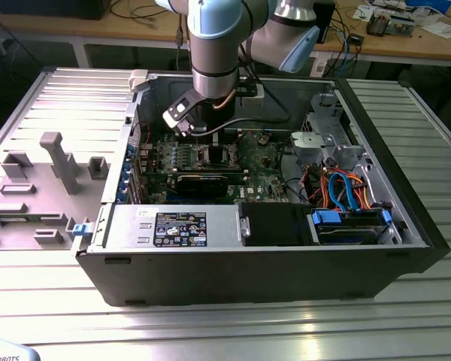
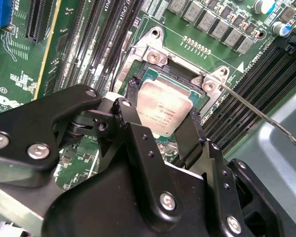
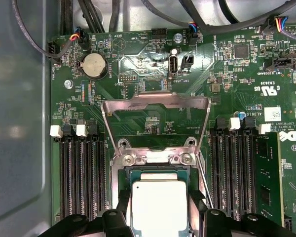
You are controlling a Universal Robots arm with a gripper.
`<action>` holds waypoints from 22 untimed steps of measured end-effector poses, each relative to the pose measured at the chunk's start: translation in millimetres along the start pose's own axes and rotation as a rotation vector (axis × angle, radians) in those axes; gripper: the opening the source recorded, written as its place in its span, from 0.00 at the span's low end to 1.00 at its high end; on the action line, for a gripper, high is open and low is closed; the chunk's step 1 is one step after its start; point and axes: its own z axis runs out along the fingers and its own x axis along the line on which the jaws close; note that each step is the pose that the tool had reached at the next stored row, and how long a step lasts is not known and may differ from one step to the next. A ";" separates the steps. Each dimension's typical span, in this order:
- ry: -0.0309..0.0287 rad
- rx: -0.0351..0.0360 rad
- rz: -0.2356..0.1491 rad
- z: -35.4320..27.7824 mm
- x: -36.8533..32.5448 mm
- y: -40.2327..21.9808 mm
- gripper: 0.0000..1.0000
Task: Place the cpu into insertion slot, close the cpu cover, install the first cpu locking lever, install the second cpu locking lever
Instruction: 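Place the cpu into insertion slot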
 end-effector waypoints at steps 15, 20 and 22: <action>0.0002 -0.0001 0.001 0.1 0.0 0.0 0.68; 0.0002 -0.0001 0.001 -4.4 0.3 0.3 0.68; 0.0002 -0.0001 0.001 -6.5 0.4 0.4 0.68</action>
